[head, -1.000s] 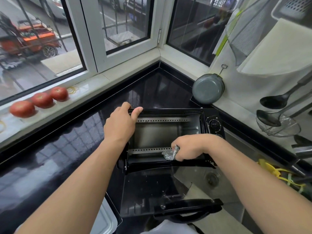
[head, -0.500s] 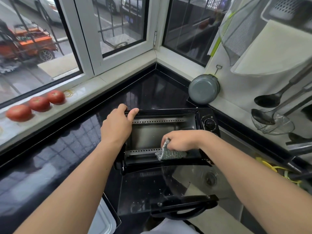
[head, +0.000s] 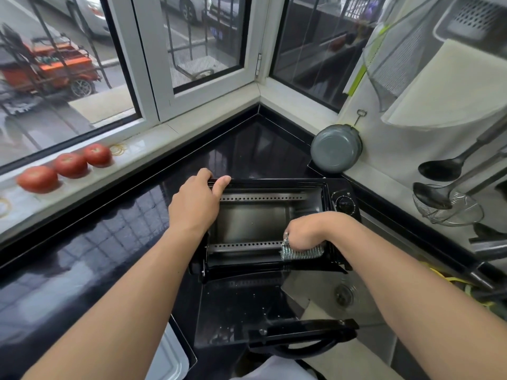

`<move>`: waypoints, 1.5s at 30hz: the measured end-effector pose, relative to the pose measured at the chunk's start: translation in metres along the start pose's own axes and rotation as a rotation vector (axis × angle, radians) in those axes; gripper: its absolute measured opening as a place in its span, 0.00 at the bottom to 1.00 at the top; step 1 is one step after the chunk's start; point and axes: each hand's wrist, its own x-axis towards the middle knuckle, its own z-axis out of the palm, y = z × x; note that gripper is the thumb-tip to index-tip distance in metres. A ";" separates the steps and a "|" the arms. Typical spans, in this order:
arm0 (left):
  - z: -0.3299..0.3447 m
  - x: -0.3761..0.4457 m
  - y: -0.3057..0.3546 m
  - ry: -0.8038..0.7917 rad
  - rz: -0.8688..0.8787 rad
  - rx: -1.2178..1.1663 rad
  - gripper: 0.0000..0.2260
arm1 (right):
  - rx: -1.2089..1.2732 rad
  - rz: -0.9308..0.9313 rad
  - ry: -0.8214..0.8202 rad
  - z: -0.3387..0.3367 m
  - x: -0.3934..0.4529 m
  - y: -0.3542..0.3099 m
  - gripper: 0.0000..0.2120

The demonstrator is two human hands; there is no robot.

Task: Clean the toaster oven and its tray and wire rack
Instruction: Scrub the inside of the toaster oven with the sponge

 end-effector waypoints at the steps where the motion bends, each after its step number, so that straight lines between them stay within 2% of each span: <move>1: 0.001 0.000 0.000 0.000 -0.002 -0.002 0.27 | -0.003 -0.020 0.015 -0.001 -0.001 -0.001 0.20; 5: 0.003 0.001 -0.001 0.009 -0.006 -0.002 0.27 | 0.029 -0.089 0.007 0.008 0.008 -0.007 0.29; 11: 0.004 0.000 -0.003 0.027 0.005 0.002 0.28 | 0.065 -0.036 0.243 0.029 0.022 -0.001 0.30; 14: 0.004 0.000 -0.003 0.027 0.011 0.009 0.28 | 0.042 -0.034 0.343 0.025 0.020 0.005 0.26; 22: 0.004 0.000 -0.003 0.025 0.010 0.012 0.27 | -0.166 -0.003 0.242 0.017 0.010 0.010 0.20; 25: 0.004 0.000 -0.002 0.024 0.010 0.012 0.27 | -0.234 0.007 0.347 0.022 0.010 0.006 0.11; 29: 0.004 -0.002 -0.003 0.028 0.009 0.010 0.27 | -0.259 0.015 0.453 0.026 0.014 0.001 0.10; 33: 0.003 -0.003 -0.002 0.028 0.014 0.015 0.27 | -0.251 -0.042 0.344 0.032 0.018 -0.001 0.11; 37: 0.002 -0.004 -0.002 0.019 0.016 0.005 0.26 | -0.093 -0.035 0.084 0.026 0.012 0.000 0.23; 39: 0.001 -0.003 -0.002 0.010 0.018 0.003 0.26 | -0.060 -0.034 -0.012 0.018 0.009 0.004 0.26; 41: 0.001 -0.002 -0.002 0.006 0.019 0.002 0.26 | -0.023 -0.039 0.003 0.014 0.012 0.006 0.25; 43: 0.002 -0.001 -0.002 0.009 0.020 0.002 0.26 | 0.006 -0.021 0.045 0.016 0.021 0.006 0.28; 45: 0.003 -0.002 -0.003 0.021 0.020 0.001 0.26 | -0.010 0.009 0.016 0.020 0.030 0.004 0.32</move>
